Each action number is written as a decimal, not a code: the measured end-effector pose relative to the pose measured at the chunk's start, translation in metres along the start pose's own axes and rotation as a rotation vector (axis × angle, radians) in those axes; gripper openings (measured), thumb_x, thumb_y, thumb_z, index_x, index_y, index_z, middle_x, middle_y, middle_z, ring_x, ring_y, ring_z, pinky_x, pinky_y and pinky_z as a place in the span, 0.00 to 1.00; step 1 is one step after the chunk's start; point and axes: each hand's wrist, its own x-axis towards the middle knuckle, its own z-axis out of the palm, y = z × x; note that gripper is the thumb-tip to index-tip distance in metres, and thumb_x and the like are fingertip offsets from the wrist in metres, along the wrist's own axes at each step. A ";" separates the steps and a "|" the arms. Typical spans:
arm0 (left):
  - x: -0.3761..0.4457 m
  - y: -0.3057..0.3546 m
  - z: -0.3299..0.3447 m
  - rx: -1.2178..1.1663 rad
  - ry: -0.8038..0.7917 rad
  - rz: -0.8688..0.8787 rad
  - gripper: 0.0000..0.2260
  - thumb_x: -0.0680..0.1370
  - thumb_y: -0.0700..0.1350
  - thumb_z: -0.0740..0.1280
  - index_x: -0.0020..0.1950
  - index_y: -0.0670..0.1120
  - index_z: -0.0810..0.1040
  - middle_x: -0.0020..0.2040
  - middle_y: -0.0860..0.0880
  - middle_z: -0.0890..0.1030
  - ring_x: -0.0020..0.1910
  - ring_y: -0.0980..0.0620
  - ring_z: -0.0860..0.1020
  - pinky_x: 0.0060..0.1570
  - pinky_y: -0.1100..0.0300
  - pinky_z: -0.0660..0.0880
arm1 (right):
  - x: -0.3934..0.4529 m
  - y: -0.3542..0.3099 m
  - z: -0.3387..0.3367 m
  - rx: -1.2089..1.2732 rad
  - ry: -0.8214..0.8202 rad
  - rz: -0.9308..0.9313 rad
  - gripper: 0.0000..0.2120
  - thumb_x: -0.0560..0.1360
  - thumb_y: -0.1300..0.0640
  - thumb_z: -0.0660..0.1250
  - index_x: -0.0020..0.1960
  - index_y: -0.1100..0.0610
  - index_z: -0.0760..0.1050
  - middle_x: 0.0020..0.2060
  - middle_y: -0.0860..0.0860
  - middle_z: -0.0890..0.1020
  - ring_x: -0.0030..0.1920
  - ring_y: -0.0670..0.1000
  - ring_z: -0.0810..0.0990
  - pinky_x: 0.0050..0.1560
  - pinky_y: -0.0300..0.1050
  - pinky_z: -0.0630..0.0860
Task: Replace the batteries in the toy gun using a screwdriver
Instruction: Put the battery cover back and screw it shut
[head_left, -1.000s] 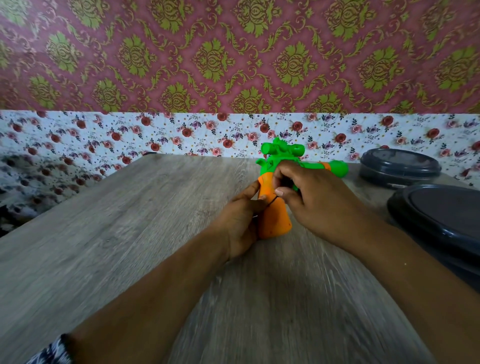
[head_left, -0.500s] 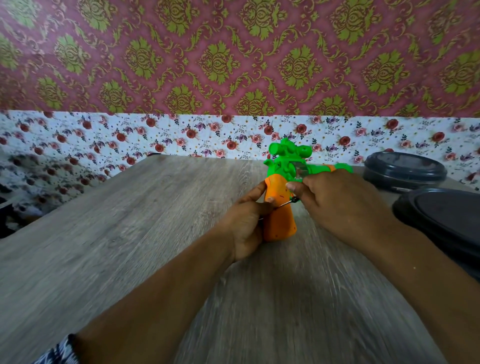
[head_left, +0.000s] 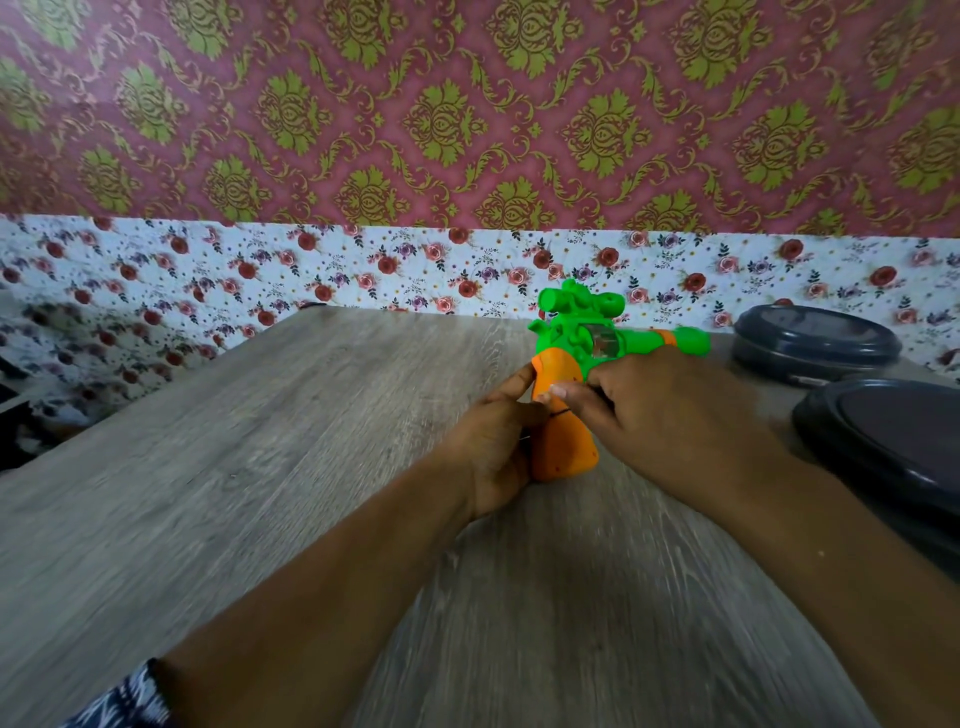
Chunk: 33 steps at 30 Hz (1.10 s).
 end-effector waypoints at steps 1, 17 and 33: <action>0.001 0.000 0.000 0.010 -0.007 0.001 0.22 0.80 0.37 0.56 0.74 0.49 0.64 0.68 0.43 0.74 0.65 0.40 0.73 0.56 0.43 0.75 | -0.001 -0.001 0.001 0.024 0.012 0.004 0.21 0.77 0.39 0.50 0.33 0.52 0.62 0.27 0.48 0.64 0.30 0.49 0.65 0.28 0.44 0.59; -0.002 0.006 0.003 -0.085 0.112 -0.078 0.22 0.82 0.35 0.51 0.74 0.49 0.63 0.69 0.43 0.72 0.57 0.44 0.74 0.55 0.44 0.70 | 0.001 0.003 0.000 0.136 0.082 -0.050 0.11 0.78 0.48 0.58 0.49 0.55 0.72 0.36 0.52 0.76 0.40 0.55 0.74 0.37 0.45 0.64; -0.005 0.007 0.007 -0.078 0.127 -0.074 0.21 0.82 0.35 0.49 0.74 0.48 0.64 0.68 0.43 0.73 0.48 0.47 0.78 0.55 0.43 0.71 | -0.002 0.000 -0.002 0.109 -0.008 -0.113 0.07 0.78 0.48 0.56 0.52 0.50 0.68 0.45 0.53 0.79 0.44 0.56 0.77 0.39 0.48 0.71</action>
